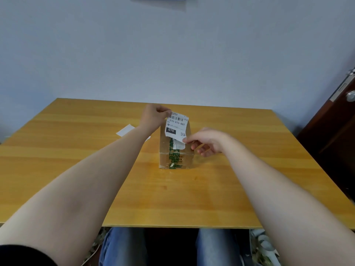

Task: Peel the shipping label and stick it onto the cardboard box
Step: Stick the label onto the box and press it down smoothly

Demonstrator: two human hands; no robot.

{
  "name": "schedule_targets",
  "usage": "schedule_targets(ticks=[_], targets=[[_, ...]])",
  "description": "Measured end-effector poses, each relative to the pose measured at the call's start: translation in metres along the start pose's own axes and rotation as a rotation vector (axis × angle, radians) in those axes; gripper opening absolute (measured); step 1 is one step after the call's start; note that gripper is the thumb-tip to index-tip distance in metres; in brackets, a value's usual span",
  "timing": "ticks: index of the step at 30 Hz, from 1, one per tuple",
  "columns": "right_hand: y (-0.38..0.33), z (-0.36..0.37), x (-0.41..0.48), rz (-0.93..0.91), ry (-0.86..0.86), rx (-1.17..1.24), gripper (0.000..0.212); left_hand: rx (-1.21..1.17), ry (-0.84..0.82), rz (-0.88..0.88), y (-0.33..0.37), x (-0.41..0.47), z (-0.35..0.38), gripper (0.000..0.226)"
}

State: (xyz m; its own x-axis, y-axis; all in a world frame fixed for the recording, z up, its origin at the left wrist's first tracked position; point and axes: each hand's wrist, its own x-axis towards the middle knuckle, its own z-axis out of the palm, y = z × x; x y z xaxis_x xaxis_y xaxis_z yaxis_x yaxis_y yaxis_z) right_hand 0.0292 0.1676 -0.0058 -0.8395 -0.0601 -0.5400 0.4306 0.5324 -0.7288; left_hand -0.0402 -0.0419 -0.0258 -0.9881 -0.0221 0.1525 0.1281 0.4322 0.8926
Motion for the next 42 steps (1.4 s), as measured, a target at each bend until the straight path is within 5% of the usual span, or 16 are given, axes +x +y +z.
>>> schedule_targets(ticks=[16,42], targets=[[-0.004,-0.004,0.005,-0.037,0.046,-0.119,0.029,-0.111,0.021,-0.201,-0.032,0.009,0.008,0.013],[0.003,-0.003,0.016,0.001,0.048,-0.152,0.038,-0.221,0.001,-0.273,-0.046,0.011,0.024,0.019]])
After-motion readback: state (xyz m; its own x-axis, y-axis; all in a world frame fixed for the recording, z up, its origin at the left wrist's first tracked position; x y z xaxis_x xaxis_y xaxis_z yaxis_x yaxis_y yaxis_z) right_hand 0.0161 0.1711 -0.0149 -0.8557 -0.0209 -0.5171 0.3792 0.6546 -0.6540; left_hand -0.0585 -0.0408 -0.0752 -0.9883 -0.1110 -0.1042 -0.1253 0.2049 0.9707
